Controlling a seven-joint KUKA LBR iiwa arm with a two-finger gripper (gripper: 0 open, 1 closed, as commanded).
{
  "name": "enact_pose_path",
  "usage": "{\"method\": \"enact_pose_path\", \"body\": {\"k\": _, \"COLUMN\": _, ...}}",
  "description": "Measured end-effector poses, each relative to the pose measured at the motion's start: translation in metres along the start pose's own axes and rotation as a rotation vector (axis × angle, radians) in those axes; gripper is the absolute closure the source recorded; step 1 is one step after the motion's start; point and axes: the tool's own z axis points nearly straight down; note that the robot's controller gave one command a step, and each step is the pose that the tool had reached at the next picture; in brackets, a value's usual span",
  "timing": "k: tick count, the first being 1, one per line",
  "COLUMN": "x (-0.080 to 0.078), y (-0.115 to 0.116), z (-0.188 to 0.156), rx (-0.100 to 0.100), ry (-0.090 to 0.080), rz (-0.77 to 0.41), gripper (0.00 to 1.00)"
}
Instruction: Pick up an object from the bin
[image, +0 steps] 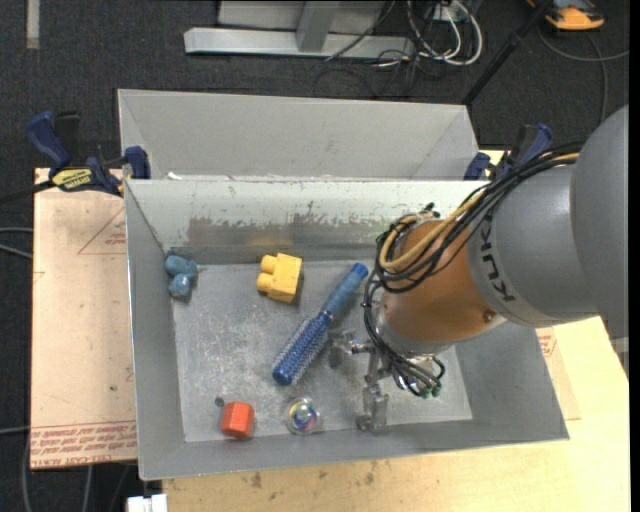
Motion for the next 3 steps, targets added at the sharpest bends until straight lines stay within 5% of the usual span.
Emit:
{"method": "enact_pose_path", "body": {"k": 1, "x": -0.074, "y": 0.003, "z": -0.031, "rx": 0.002, "ry": -0.007, "rz": 0.121, "gripper": 0.00}}
{"method": "enact_pose_path", "body": {"k": 2, "x": -0.096, "y": -0.004, "z": -0.076, "rx": 0.003, "ry": -0.003, "rz": 0.684, "gripper": 0.00}}
{"method": "enact_pose_path", "body": {"k": 3, "x": -0.133, "y": -0.015, "z": -0.003, "rx": 0.003, "ry": -0.001, "rz": 0.492, "gripper": 0.00}}
